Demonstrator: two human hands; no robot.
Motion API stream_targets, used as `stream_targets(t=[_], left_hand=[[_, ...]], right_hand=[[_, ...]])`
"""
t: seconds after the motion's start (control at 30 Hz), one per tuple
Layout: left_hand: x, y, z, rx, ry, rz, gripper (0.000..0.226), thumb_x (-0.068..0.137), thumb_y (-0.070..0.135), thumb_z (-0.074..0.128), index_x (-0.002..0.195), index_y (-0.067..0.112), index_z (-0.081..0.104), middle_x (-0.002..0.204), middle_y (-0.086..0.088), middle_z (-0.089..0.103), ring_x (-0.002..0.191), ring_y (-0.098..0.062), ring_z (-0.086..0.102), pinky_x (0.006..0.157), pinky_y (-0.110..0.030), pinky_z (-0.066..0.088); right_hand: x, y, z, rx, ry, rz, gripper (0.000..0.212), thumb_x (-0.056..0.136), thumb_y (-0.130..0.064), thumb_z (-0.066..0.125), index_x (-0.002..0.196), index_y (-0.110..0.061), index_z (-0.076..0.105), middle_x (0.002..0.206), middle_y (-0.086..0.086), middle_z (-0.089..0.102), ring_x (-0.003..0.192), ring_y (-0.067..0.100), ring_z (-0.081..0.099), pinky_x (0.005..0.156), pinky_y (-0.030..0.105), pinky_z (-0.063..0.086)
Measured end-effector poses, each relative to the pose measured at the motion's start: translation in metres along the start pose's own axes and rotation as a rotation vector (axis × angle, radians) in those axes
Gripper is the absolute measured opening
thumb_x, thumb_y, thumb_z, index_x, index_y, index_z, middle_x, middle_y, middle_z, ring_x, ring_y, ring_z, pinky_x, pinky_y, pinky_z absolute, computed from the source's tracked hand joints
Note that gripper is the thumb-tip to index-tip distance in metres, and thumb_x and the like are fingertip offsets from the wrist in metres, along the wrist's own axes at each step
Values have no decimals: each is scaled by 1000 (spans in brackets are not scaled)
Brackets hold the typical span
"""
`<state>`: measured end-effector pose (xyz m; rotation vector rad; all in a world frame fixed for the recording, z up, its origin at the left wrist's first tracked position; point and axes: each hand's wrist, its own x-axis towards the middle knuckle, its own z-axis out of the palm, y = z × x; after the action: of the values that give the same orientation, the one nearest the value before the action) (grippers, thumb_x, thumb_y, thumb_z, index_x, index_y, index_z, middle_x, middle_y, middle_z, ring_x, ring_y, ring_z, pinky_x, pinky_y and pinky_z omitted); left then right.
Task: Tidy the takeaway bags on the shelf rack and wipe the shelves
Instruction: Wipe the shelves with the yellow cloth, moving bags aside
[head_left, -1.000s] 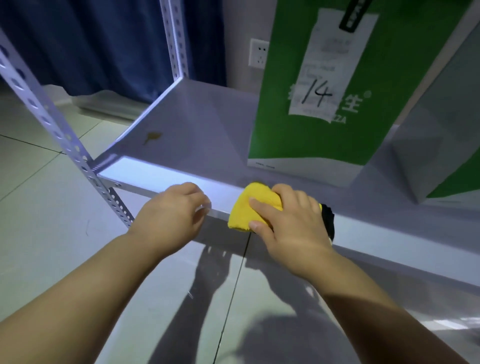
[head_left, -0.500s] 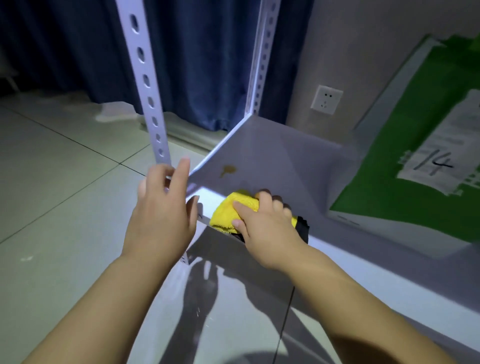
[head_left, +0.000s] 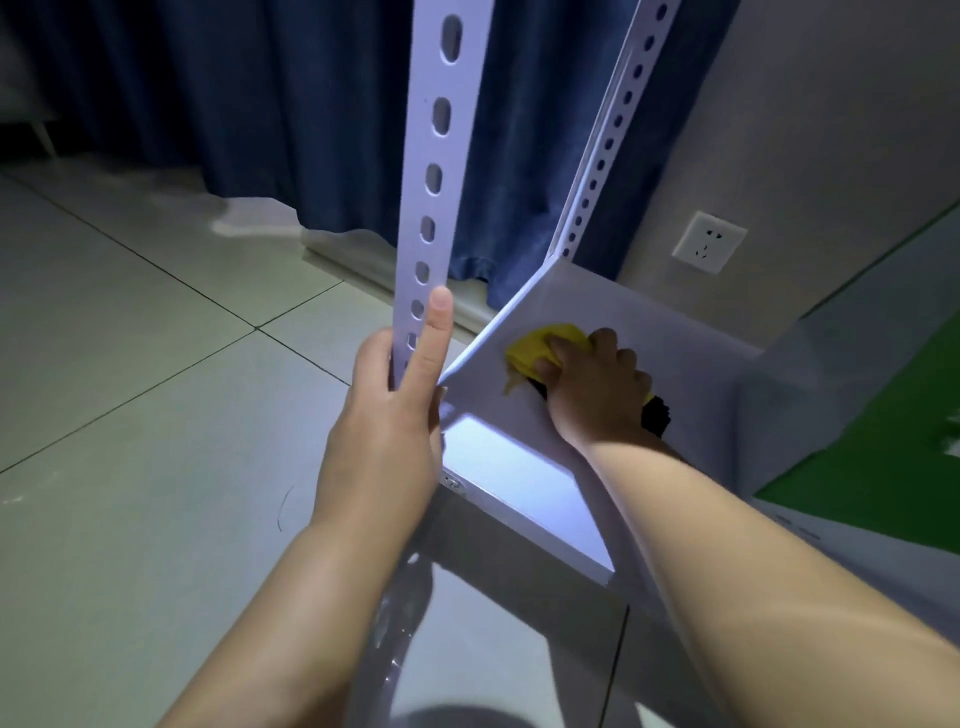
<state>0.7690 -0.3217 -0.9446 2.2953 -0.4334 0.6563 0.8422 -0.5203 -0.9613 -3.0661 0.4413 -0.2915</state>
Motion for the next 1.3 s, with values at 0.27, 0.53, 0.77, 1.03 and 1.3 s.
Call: stream_targets(t=[0.27, 0.53, 0.77, 1.03, 1.3], left_hand=[[-1, -1, 3, -58, -6, -32, 112, 73, -12, 60, 141, 52, 0, 110, -1, 40, 72, -16, 38, 53, -30, 39], [-2, -1, 1, -62, -14, -55, 116, 71, -18, 53, 139, 56, -6, 104, 4, 34, 69, -21, 40, 51, -35, 43], [-2, -1, 2, -92, -8, -69, 112, 76, -15, 53, 139, 57, -4, 105, 8, 31, 70, -16, 42, 53, -31, 44], [-8, 13, 5, -91, 104, -122, 105, 78, -12, 57, 143, 51, 4, 117, -4, 33, 95, -13, 37, 77, -29, 43], [-38, 60, 23, 82, 95, -170, 50, 80, 11, 66, 128, 17, 54, 121, -21, 42, 99, -41, 39, 85, -48, 44]], right_hand=[[-61, -6, -13, 158, -56, -477, 38, 86, -63, 26, 122, -57, 35, 126, -8, 34, 103, 26, 41, 84, 42, 38], [-21, -33, -14, 30, -135, -13, 32, 92, -44, 39, 122, -40, 48, 124, 6, 35, 107, 34, 39, 84, 45, 32], [-50, 22, -25, 208, -270, -465, 40, 88, -62, 35, 128, -64, 30, 145, -7, 29, 126, 27, 35, 106, 41, 29], [-64, 16, -17, -9, -129, -131, 37, 95, -50, 33, 132, -48, 33, 137, 3, 28, 109, 33, 36, 89, 41, 30], [-130, 45, -35, 115, -126, -340, 38, 92, -55, 36, 129, -47, 42, 129, -2, 39, 99, 31, 45, 83, 38, 37]])
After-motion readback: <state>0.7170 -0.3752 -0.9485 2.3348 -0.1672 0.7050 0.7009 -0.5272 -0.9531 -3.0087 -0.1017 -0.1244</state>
